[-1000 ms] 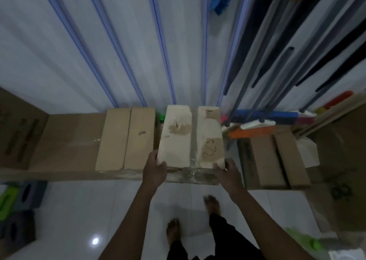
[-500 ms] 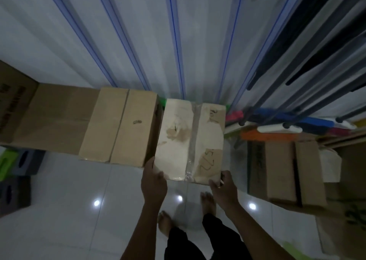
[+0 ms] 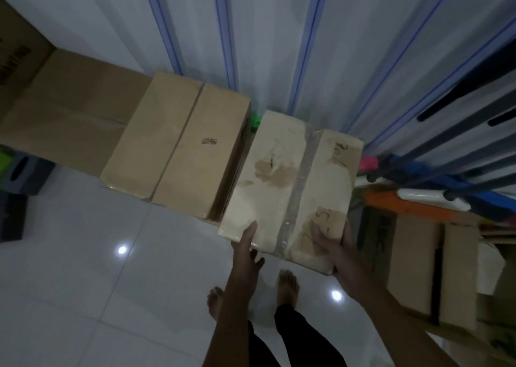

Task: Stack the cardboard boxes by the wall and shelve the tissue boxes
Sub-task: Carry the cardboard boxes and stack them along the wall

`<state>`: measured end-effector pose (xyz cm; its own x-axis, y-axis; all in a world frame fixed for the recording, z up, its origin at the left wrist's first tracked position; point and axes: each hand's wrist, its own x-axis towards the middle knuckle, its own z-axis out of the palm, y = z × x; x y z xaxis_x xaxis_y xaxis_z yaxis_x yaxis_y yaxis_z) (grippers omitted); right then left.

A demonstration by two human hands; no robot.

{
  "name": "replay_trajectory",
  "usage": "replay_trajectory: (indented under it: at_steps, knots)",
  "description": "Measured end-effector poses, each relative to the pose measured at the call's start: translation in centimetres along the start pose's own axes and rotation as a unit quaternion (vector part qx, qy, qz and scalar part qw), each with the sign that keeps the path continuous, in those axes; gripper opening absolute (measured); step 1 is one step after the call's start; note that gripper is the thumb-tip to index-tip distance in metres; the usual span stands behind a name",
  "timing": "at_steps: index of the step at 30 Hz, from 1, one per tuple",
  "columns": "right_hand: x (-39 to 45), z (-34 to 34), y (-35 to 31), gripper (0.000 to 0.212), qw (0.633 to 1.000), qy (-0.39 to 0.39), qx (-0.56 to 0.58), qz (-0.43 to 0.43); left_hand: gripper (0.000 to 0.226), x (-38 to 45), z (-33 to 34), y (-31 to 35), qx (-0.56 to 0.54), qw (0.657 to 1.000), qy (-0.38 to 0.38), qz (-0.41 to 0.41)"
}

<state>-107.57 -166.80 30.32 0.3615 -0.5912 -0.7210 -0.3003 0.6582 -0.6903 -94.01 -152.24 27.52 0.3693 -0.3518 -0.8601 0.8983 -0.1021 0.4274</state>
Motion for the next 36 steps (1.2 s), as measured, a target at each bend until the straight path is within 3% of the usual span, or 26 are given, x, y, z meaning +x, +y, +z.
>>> replay_trajectory:
  at_steps: [6, 11, 14, 18, 21, 25, 30, 36]
  knots:
    - [1.4, 1.6, -1.1, 0.062, 0.999, -0.047, 0.001, -0.013, 0.093, 1.2, 0.7, 1.2, -0.088, 0.995, -0.003, 0.042]
    - [2.1, 1.8, -2.1, 0.060, 0.999, -0.013, -0.035, 0.003, 0.133, 1.3, 0.0, 0.9, -0.155, 0.987, 0.026, 0.019]
    - [2.5, 1.3, -1.7, 0.066, 0.997, -0.036, -0.040, 0.049, 0.152, 2.2, -1.6, 0.3, -0.221, 0.973, 0.061, -0.028]
    - [3.3, 1.6, -1.3, 0.075, 0.987, -0.066, -0.019, 0.144, 0.140, 3.9, -1.8, 1.4, -0.181, 0.984, 0.011, -0.001]
    - [3.9, 1.7, -1.3, 0.073, 0.988, -0.064, 0.005, 0.142, 0.149, 4.2, -0.9, 1.8, -0.183, 0.983, 0.001, 0.013]
    - [4.0, 1.5, -1.5, 0.069, 0.988, -0.075, 0.024, 0.134, 0.133, 4.2, 0.1, 1.9, -0.226, 0.974, 0.001, 0.027]
    - [2.7, 1.6, -1.1, 0.057, 0.984, -0.084, 0.100, 0.119, 0.137, 2.2, 0.9, 1.6, -0.228, 0.974, -0.006, 0.007]
    - [0.3, 2.4, -1.2, 0.047, 0.980, -0.075, 0.155, 0.100, 0.109, -1.4, 3.2, 1.2, -0.193, 0.980, -0.046, 0.007]
